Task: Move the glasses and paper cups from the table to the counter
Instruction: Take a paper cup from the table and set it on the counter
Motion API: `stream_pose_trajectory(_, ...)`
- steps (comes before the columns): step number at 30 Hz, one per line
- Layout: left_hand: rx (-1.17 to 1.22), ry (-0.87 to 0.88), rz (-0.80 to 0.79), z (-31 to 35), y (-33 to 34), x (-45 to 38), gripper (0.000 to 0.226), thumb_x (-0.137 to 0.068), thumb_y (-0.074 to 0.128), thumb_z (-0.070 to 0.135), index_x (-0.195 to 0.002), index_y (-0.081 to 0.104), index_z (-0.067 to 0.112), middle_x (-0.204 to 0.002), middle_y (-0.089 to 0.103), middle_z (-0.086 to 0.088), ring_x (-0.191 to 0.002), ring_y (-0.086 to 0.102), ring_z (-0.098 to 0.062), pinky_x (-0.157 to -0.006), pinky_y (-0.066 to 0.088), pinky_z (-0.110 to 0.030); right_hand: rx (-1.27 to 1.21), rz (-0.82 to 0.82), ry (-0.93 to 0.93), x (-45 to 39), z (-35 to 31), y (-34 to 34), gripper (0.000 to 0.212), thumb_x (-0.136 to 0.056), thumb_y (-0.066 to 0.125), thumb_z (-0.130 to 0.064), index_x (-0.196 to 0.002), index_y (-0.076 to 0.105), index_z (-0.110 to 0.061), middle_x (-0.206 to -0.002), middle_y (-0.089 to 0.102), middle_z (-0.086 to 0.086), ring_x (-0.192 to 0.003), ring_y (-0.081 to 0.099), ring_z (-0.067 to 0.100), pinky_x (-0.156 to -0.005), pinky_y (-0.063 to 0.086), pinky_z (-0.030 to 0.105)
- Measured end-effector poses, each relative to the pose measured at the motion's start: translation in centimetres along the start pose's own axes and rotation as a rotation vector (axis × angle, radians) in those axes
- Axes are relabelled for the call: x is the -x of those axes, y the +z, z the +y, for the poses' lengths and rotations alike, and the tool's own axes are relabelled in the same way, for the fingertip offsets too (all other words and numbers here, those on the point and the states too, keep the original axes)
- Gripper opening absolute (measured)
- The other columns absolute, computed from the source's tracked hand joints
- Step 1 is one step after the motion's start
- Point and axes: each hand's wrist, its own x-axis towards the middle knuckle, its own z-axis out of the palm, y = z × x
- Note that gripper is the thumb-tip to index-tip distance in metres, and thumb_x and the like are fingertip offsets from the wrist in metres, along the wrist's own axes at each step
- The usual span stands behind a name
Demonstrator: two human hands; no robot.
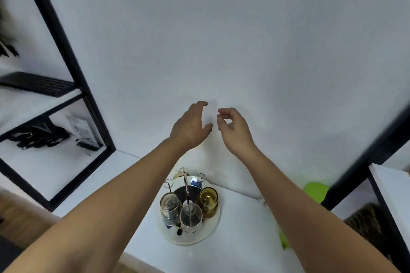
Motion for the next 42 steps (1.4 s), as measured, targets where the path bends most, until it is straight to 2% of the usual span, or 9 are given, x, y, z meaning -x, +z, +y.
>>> stream_pose_trajectory(2,0.107,-0.005,0.099,0.8,-2.7,-0.4,0.062,-0.098,0.061,0.035,-0.153,0.032,0.027,-0.155,0.042,0.008,-0.134,0.05,-0.015,-0.102,0.047,-0.038,-0.054,0.042,-0.115,-0.7,-2.9,-0.5,0.02,-0.1,0.055,-0.026,-0.118,0.056,-0.035,-0.113,0.063,-0.016,-0.073,0.061,-0.004,-0.066,0.047,0.013)
stream_pose_trajectory(9,0.214,-0.111,0.349,1.4,-9.1,2.6,0.051,-0.099,0.059,0.039,-0.144,0.036,0.034,-0.143,0.053,0.014,-0.117,0.055,-0.008,-0.097,0.052,-0.039,-0.15,0.0,-0.283,-0.8,-8.2,0.7,0.023,-0.096,0.057,-0.025,-0.116,0.056,-0.036,-0.105,0.062,-0.018,-0.076,0.058,-0.007,-0.064,0.044,0.006)
stream_pose_trajectory(16,0.159,-0.245,0.521,1.8,-12.2,11.0,0.036,-0.098,0.055,0.042,-0.131,0.047,0.033,-0.122,0.059,0.018,-0.108,0.061,-0.008,-0.092,0.054,-0.044,-0.215,-0.239,-0.356,3.1,-10.4,5.2,0.021,-0.096,0.056,-0.028,-0.115,0.057,-0.037,-0.099,0.06,-0.025,-0.078,0.059,-0.004,-0.062,0.044,0.007)
stream_pose_trajectory(19,0.112,-0.352,0.595,2.5,-12.6,18.1,0.024,-0.099,0.054,0.039,-0.12,0.055,0.028,-0.114,0.062,0.016,-0.099,0.063,-0.009,-0.086,0.056,-0.048,-0.247,-0.39,-0.399,7.2,-11.4,7.8,0.019,-0.096,0.056,-0.028,-0.114,0.056,-0.036,-0.099,0.062,-0.021,-0.077,0.06,0.001,-0.067,0.048,0.016)
stream_pose_trajectory(24,-0.044,-0.615,0.703,4.3,-12.6,33.1,0.022,-0.103,0.05,0.038,-0.119,0.058,0.025,-0.108,0.064,0.014,-0.09,0.062,-0.004,-0.081,0.056,-0.04,-0.342,-0.692,-0.432,18.6,-12.1,11.7,0.017,-0.097,0.058,-0.024,-0.112,0.057,-0.032,-0.101,0.063,-0.011,-0.073,0.06,0.008,-0.068,0.055,0.032)
stream_pose_trajectory(31,-0.147,-0.91,0.859,10.1,-13.1,54.6,0.012,-0.102,0.052,0.039,-0.108,0.058,0.031,-0.094,0.063,0.021,-0.084,0.061,0.001,-0.074,0.049,-0.028,-0.359,-1.167,-0.483,36.9,-13.3,13.5,0.017,-0.099,0.057,-0.027,-0.111,0.058,-0.039,-0.099,0.062,-0.012,-0.083,0.063,0.009,-0.071,0.052,0.021)
stream_pose_trajectory(35,-0.172,-1.019,1.027,16.1,-13.5,66.2,0.004,-0.099,0.054,0.039,-0.098,0.058,0.04,-0.087,0.064,0.021,-0.081,0.06,0.003,-0.069,0.044,-0.015,-0.357,-1.397,-0.592,47.9,-15.6,13.2,0.015,-0.097,0.058,-0.031,-0.106,0.059,-0.043,-0.094,0.063,-0.011,-0.08,0.061,0.009,-0.07,0.053,0.028)
stream_pose_trajectory(39,-0.202,-1.153,1.151,22.9,-13.6,77.3,0.009,-0.102,0.058,0.027,-0.106,0.062,0.021,-0.092,0.065,0.011,-0.087,0.063,-0.013,-0.074,0.05,-0.027,-0.375,-1.597,-0.667,59.5,-18.4,11.5,0.014,-0.097,0.058,-0.029,-0.102,0.058,-0.042,-0.092,0.062,-0.006,-0.081,0.062,0.02,-0.068,0.052,0.033)
stream_pose_trajectory(42,-0.258,-1.252,1.244,29.5,-13.5,85.9,0.011,-0.103,0.057,0.032,-0.108,0.062,0.025,-0.097,0.065,0.009,-0.087,0.063,-0.008,-0.07,0.048,-0.019,-0.415,-1.719,-0.724,69.0,-20.6,9.1,0.011,-0.098,0.057,-0.031,-0.104,0.058,-0.041,-0.095,0.061,-0.008,-0.083,0.062,0.017,-0.071,0.052,0.032)
